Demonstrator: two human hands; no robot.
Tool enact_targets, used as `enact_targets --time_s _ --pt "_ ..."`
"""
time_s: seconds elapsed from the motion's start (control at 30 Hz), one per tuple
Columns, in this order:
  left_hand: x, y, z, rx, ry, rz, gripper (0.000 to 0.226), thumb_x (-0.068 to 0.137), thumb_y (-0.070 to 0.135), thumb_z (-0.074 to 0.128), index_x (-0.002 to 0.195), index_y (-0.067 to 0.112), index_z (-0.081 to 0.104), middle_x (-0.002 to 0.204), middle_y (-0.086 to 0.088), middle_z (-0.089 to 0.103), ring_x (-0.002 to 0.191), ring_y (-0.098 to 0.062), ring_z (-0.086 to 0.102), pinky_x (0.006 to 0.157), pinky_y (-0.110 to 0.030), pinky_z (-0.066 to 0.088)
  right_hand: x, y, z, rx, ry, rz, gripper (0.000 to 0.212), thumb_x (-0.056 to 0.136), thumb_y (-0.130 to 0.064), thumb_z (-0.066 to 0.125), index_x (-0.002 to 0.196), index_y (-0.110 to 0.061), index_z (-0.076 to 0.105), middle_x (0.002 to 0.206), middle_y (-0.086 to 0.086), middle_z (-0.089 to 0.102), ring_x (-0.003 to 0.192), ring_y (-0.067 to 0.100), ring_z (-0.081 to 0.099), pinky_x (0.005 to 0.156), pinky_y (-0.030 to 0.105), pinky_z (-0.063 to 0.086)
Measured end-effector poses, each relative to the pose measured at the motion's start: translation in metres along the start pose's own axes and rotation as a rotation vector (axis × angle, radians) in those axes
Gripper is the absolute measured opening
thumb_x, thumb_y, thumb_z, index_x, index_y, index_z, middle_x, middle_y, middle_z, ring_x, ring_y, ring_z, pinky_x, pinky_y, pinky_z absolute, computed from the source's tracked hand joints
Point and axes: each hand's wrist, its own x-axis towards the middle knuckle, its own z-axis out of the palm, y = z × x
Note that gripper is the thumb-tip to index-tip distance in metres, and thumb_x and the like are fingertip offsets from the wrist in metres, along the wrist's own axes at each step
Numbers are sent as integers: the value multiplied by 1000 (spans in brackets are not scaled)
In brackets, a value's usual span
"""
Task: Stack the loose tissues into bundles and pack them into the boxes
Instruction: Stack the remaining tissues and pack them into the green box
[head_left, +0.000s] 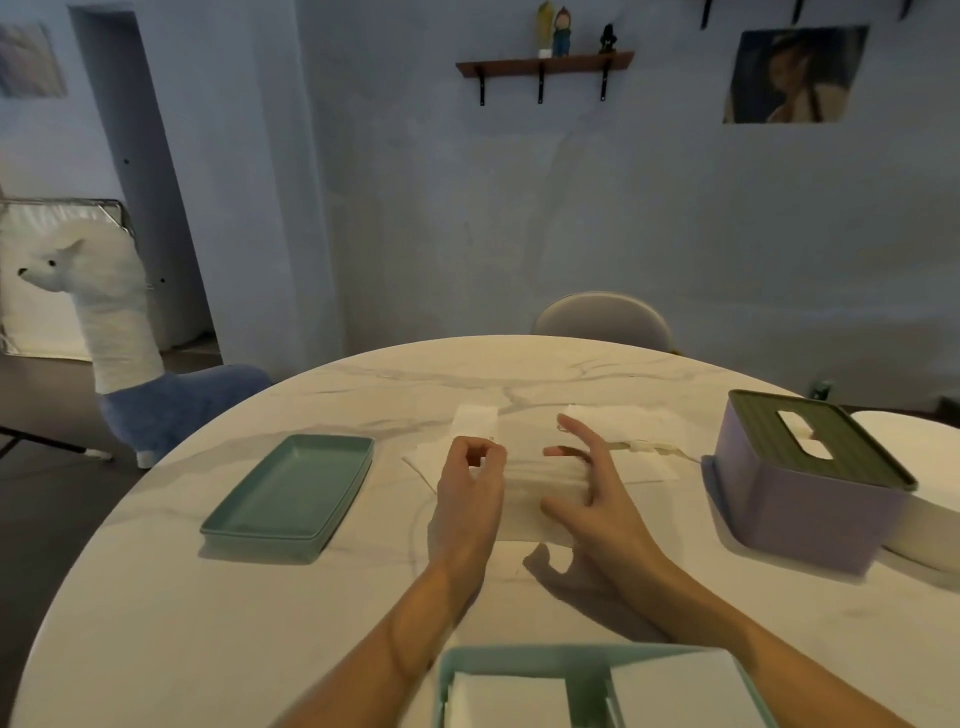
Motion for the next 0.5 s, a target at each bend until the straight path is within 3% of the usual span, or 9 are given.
enact_targets --time_s 0.13,0.23,0.37,0.5 --pt "3 2 1 49 111 -52 27 100 64 43 102 39 52 98 18 61 94 -14 63 93 -46 58 1 -6 4 77 0 86 82 82 -4 79 135 -57 44 130 -5 54 121 37 53 86 58 58" --pt "3 4 4 98 149 -60 26 99 68 42 103 43 48 98 20 60 93 -15 63 91 -45 59 2 -8 3 78 76 88 80 86 -1 76 132 -59 45 130 -5 54 120 35 53 83 57 60" --pt "1 7 5 146 196 -64 27 103 61 41 104 37 51 97 20 59 90 -13 61 94 -44 56 1 -8 12 57 -7 120 85 83 -3 80 133 -62 44 131 -8 54 118 36 55 84 58 59" --pt "-4 11 7 201 236 -68 25 104 58 42 96 36 50 92 18 59 84 -10 59 85 -37 52 -1 -8 8 88 8 90 82 86 -1 76 133 -59 45 129 -8 56 118 36 57 85 59 59"
